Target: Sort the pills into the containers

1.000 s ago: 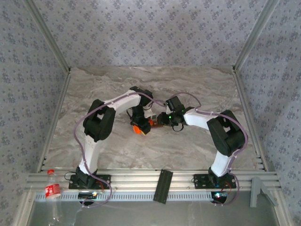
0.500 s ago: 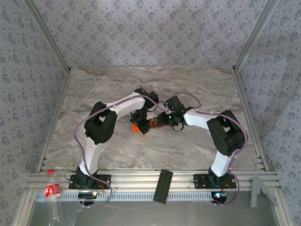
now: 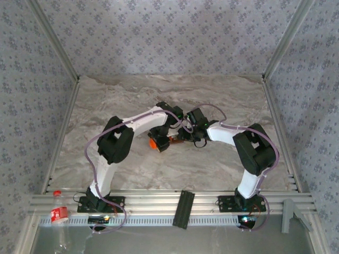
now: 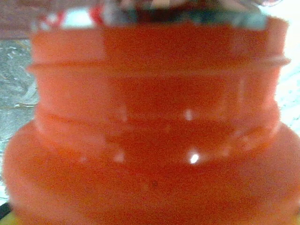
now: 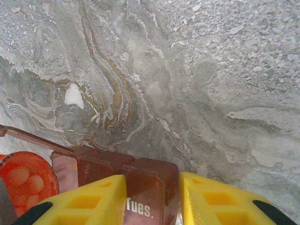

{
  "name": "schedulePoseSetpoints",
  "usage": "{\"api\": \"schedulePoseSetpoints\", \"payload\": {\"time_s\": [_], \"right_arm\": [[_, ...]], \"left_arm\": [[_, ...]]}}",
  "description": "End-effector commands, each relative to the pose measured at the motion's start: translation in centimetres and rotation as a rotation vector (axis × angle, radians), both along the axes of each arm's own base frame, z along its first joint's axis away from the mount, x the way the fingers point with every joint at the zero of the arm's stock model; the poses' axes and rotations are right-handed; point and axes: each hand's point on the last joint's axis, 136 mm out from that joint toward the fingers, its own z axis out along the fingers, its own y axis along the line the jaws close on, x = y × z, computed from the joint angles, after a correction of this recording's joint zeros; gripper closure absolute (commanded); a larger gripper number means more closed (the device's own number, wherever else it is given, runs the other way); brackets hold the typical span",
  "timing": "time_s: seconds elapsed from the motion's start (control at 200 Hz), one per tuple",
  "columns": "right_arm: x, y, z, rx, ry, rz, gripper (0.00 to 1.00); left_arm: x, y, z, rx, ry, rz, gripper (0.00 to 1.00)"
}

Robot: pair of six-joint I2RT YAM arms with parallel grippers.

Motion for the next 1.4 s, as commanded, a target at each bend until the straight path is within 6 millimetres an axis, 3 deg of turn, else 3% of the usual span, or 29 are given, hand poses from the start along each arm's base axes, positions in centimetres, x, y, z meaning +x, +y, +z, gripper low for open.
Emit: {"api": "schedulePoseSetpoints", "payload": {"time_s": [0.0,0.78,1.394], "right_arm": [[-2.4,-2.1,-3.9,-0.109,0.122,-0.021,0.64],[-2.4,-2.3,-3.8,-0.103,0.124,-0.027,0.64],[-1.7,-2.0,-0.8,-0.041,0.086,-0.033,0.67]], "left_arm": [[0.3,-0.9,1.3,-0.020,-0.030,-0.048,1.00],[-0.2,-1.2,-0.2,0.043,-0.024,-0.106,1.00],[0.2,-0.8,0.4,-0.014,-0.009,-0.050,1.00]]}}
